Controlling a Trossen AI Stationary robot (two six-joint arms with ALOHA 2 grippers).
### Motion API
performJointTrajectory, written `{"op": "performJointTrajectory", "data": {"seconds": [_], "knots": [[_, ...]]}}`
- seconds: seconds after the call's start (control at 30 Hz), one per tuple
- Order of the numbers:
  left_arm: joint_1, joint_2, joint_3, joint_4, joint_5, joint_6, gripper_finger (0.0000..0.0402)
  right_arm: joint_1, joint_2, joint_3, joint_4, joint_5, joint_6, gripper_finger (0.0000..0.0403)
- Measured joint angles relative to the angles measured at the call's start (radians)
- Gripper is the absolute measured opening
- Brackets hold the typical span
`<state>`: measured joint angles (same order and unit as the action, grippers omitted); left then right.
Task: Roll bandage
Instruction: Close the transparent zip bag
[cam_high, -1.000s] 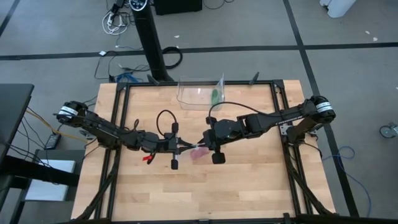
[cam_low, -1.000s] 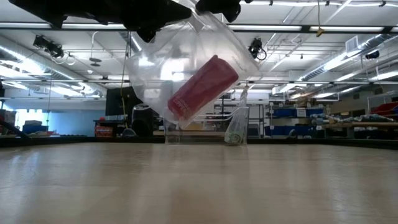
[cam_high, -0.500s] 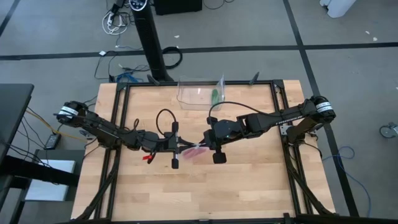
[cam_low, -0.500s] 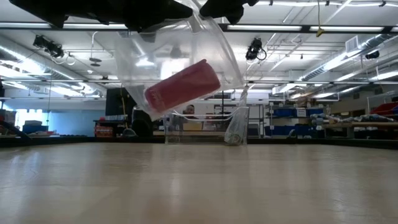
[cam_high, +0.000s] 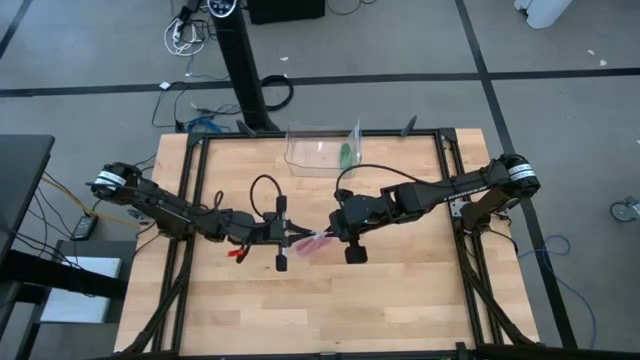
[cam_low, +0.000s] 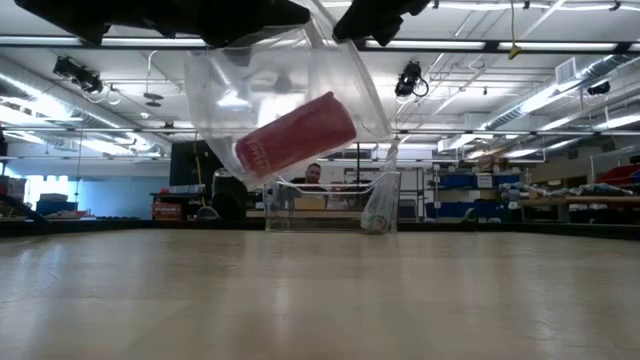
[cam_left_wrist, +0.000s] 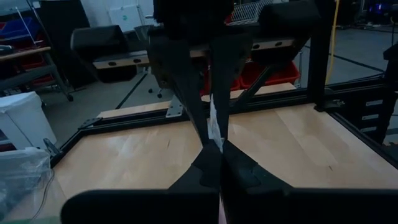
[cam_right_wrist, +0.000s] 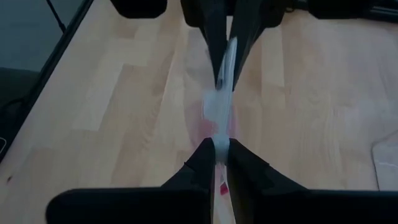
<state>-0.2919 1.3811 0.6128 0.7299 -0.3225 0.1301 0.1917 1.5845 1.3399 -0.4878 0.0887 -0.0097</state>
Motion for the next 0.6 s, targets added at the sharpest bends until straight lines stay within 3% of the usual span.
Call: {"op": "performJointTrajectory", "data": {"seconds": [0.6], "knots": [[-0.011, -0.046, -0.001, 0.030, 0.000, 0.025, 0.0001, 0.001, -0.001, -0.002, -0.089, 0.000, 0.018, 0.0028]]}}
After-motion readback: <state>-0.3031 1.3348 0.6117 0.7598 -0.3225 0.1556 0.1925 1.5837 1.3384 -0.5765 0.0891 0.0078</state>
